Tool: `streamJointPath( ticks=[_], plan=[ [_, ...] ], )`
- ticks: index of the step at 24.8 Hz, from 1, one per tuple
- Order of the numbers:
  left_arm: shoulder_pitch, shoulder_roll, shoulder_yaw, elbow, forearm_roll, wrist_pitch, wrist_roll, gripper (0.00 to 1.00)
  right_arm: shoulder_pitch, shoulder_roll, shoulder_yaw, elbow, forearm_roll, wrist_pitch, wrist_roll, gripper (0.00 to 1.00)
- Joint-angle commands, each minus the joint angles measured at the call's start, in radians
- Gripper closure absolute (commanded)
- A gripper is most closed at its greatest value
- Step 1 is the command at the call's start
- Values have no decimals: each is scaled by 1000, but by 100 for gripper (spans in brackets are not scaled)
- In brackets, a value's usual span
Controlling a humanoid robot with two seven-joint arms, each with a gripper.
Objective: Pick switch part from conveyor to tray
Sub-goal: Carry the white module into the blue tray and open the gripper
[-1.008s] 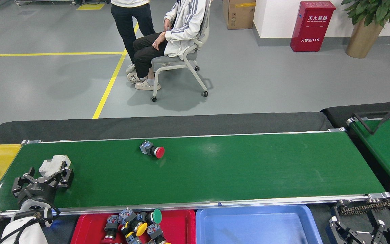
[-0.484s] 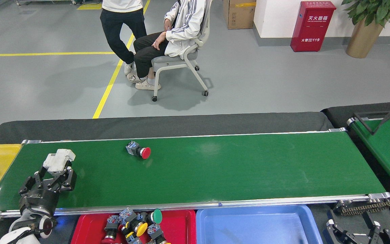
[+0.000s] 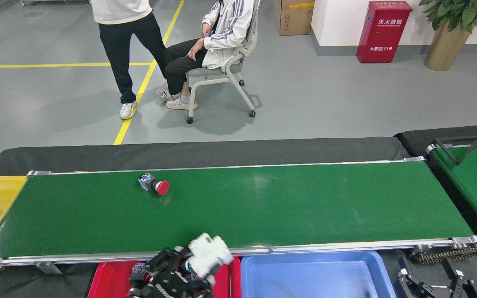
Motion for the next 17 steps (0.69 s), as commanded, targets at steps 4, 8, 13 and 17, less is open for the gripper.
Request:
streamJointPath(
  ticks=[4, 8, 13, 17],
  plan=[
    [-23, -77, -88, -13, -75, 34, -75, 33, -3, -4, -21, -10, -3, -35, -5, 1],
    [-23, -80, -102, -11, -64, 106, -80, 0, -3, -2, -23, -10, -3, -36, -7, 1],
    [-5, -72, -19, -27, -45, 118, -77, 0, 0, -2, -35, -12, -3, -35, -7, 1],
    [18, -77, 258, -54, 48, 121, -75, 0, 3, -1, -38, -12, -3, -35, -5, 1]
  ],
)
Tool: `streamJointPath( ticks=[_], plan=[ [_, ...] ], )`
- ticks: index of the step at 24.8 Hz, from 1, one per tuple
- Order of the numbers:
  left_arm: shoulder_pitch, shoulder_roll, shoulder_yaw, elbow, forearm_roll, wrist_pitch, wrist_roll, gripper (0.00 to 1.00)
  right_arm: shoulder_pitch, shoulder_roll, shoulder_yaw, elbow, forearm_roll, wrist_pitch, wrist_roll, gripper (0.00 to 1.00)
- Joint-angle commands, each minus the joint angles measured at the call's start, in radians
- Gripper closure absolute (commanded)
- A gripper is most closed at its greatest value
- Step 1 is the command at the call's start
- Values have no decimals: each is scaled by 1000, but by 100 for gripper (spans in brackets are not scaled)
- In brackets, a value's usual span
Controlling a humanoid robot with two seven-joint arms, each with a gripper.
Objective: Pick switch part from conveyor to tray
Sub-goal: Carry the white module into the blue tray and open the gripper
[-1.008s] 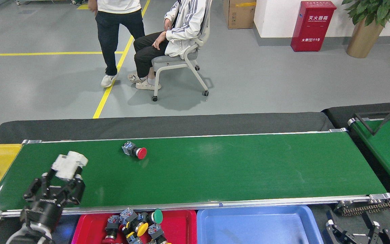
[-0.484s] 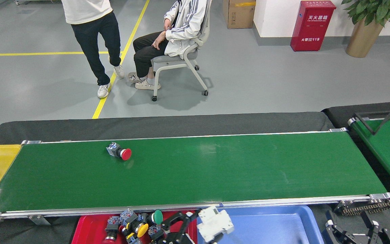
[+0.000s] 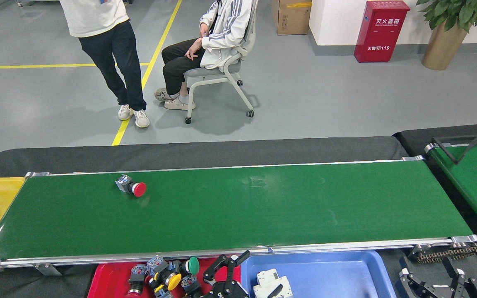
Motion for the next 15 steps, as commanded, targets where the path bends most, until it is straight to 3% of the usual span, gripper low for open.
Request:
streamJointPath(
  ticks=[1, 3, 7, 15],
  plan=[
    [1, 4, 149, -16, 57, 5, 6, 0, 0, -1, -8, -12, -3, -3, -9, 1],
    [4, 18, 342, -4, 113, 1, 6, 0, 2, -1, -7, -12, -3, -3, -9, 1],
    [33, 72, 577, 50, 126, -3, 6, 0, 0, 2, -5, -15, 0, 1, 4, 1],
    [-11, 96, 594, 100, 121, 11, -3, 0, -1, 67, 1, -49, 55, 3, 30, 2]
  ],
)
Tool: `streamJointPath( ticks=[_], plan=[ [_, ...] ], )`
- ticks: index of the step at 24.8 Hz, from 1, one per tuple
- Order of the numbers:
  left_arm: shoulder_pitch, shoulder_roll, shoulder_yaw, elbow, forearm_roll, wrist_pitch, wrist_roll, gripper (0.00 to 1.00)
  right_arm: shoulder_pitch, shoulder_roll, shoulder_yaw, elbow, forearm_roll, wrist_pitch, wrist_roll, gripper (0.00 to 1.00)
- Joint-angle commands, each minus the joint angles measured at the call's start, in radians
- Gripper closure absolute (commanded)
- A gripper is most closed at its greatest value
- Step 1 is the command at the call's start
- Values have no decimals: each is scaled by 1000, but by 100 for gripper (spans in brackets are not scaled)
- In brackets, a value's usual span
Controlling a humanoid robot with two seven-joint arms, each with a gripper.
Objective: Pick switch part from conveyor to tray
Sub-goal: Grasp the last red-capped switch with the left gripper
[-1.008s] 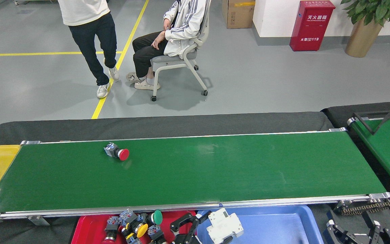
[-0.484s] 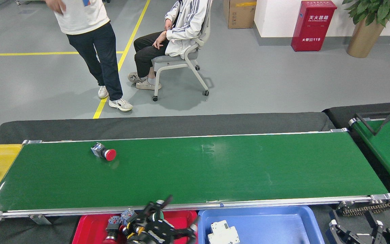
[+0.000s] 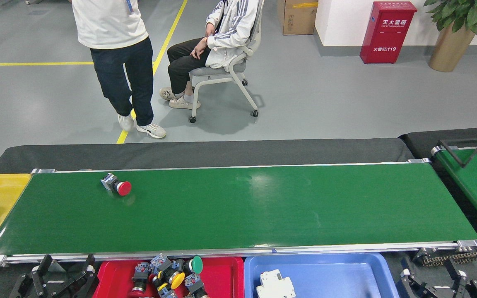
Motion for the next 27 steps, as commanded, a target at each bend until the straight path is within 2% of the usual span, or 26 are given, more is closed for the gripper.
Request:
streamJointPath(
  ticks=[1, 6, 9, 14, 19, 27],
  plan=[
    [-52, 9, -5, -8, -4, 14, -8, 0, -3, 13, -1, -17, 11, 1, 6, 2],
    [-234, 9, -33, 70, -85, 84, -186, 0, -2, 21, 18, -17, 23, 1, 9, 2],
    [-348, 10, -73, 177, -148, 146, -192, 0, -2, 30, 21, -17, 23, 1, 9, 2],
    [-499, 13, -82, 390, -153, 183, -202, 0, -6, 32, 24, -17, 25, -2, 9, 2],
    [-556, 84, -82, 502, -151, 204, -202, 0, -5, 30, 42, -17, 25, -2, 9, 2],
    [-679, 130, -83, 693, -151, 256, -191, 0, -5, 30, 44, -17, 25, -4, 9, 2]
  ],
)
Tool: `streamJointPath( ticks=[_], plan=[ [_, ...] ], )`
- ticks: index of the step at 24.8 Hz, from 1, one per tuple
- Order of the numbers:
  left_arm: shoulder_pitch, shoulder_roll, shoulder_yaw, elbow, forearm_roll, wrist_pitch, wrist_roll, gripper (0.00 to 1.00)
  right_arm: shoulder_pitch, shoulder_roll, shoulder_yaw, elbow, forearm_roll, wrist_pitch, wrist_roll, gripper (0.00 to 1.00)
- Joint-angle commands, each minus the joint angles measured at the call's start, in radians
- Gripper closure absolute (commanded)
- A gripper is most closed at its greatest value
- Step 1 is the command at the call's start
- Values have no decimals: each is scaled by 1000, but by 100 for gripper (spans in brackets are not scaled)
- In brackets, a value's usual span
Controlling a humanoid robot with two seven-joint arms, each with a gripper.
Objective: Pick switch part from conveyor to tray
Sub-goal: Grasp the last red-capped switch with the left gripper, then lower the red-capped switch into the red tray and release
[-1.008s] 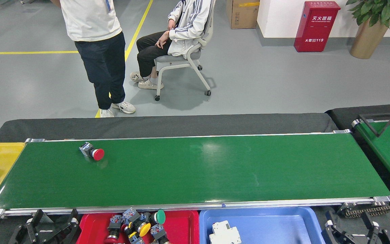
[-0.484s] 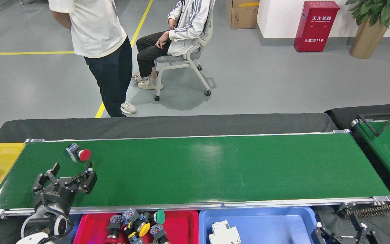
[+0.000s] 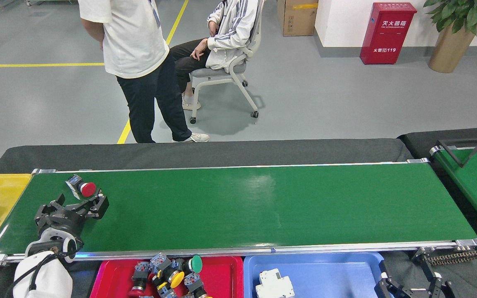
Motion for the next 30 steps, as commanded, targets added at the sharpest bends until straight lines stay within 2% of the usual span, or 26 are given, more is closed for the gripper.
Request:
streamJointPath(
  ticks=[1, 4, 7, 9, 11, 12, 16, 19, 21, 27, 29, 30],
  plan=[
    [-48, 23, -2, 41, -1, 19, 13, 0, -5, -3, -3, -14, 1, -3, -2, 2],
    [-131, 58, -42, 185, -2, 90, 51, 1, -5, -6, -3, -14, -1, -3, -2, 2],
    [-240, 101, -152, 387, 1, 229, 148, 5, -6, -8, -2, -14, 1, -3, -2, 2],
    [-331, 120, -210, 559, 7, 287, 214, 15, -11, -9, -2, -14, -1, -5, -2, 2],
    [-386, 141, -229, 672, 7, 291, 240, 37, -14, -9, -2, -14, 1, -5, 0, 2],
    [-389, 149, -229, 688, 7, 287, 240, 47, -17, -9, -2, -14, 1, -5, 0, 2],
    [-386, 146, -236, 700, 7, 283, 257, 73, -15, -9, 3, -14, 1, -5, 0, 2],
    [-372, 158, -235, 700, 13, 248, 261, 86, -15, -9, 6, -14, 1, -3, 0, 2],
    [-370, 169, -235, 700, 27, 214, 261, 90, -15, -9, 6, -14, 1, -3, 0, 2],
    [-346, 176, -238, 685, 41, 175, 272, 90, -14, -9, 6, -14, 1, -3, 0, 2],
    [-335, 167, -236, 633, 51, 133, 275, 90, -12, -9, 6, -14, 1, -3, 0, 2],
    [-315, 166, -236, 558, 68, 85, 275, 90, -11, -9, 4, -14, 1, -2, 0, 2]
  ],
)
